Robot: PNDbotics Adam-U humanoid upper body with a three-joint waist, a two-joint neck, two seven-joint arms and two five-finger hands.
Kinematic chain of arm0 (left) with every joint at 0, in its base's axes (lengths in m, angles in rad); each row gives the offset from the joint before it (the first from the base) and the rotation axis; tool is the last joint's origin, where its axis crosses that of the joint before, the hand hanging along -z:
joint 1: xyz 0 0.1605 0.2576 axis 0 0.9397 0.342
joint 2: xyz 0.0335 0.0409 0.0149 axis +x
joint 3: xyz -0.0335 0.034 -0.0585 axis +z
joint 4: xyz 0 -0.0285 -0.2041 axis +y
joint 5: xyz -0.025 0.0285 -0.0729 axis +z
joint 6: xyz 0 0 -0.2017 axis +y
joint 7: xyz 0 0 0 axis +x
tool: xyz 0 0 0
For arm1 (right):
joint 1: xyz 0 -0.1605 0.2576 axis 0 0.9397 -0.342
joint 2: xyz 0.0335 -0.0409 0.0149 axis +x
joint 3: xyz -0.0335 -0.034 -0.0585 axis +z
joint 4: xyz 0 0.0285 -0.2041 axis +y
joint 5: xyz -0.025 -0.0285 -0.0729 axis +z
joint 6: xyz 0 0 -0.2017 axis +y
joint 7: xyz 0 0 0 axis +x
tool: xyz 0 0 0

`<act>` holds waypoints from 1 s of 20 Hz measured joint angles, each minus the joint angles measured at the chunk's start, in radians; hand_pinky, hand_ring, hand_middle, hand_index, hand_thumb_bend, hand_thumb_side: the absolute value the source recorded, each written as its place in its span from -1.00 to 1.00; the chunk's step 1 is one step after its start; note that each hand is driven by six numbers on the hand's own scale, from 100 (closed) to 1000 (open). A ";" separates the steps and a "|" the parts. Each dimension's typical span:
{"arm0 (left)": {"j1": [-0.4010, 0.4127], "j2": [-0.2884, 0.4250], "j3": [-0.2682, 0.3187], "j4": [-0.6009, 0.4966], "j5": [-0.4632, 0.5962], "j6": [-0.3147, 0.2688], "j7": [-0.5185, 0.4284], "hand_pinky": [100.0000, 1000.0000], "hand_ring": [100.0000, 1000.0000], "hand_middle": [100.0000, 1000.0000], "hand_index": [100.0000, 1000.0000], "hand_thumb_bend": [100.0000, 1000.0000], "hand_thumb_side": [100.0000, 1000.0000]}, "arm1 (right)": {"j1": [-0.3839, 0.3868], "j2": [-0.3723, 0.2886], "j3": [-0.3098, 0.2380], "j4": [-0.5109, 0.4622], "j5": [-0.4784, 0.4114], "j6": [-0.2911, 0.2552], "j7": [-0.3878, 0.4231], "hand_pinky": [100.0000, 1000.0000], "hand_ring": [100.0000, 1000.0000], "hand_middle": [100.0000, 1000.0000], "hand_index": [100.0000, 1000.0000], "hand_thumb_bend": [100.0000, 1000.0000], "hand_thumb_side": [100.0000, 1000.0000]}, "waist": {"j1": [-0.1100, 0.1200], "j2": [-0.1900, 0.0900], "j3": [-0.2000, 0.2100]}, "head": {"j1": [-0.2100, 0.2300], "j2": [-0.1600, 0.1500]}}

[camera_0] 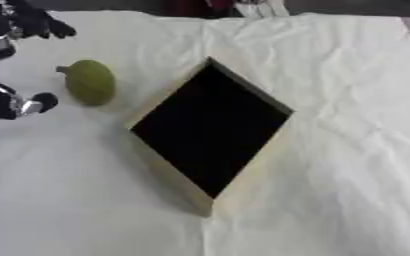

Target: Pick up objects on the table and place them in the box.

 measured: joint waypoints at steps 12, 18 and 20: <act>-0.120 -0.096 -0.055 0.260 -0.110 -0.061 -0.015 0.72 0.64 0.61 0.83 -0.24 -1.00 | 0.000 0.002 0.005 0.000 0.000 0.002 0.002 0.65 0.50 0.52 0.75 -0.56 0.36 | 0.002 0.000 -0.006 | 0.004 0.004; -0.156 -0.132 -0.055 0.375 -0.111 -0.087 -0.035 0.71 0.65 0.60 0.81 -0.24 -1.00 | 0.000 0.009 0.005 0.000 0.000 0.002 0.002 0.65 0.50 0.52 0.75 -0.56 0.36 | 0.001 0.002 -0.009 | 0.004 0.004; -0.165 -0.141 -0.055 0.404 -0.111 -0.090 -0.038 0.71 0.65 0.60 0.81 -0.24 -1.00 | 0.000 0.009 0.005 0.000 0.000 0.002 0.002 0.65 0.50 0.51 0.75 -0.56 0.36 | 0.001 0.002 -0.010 | 0.004 0.004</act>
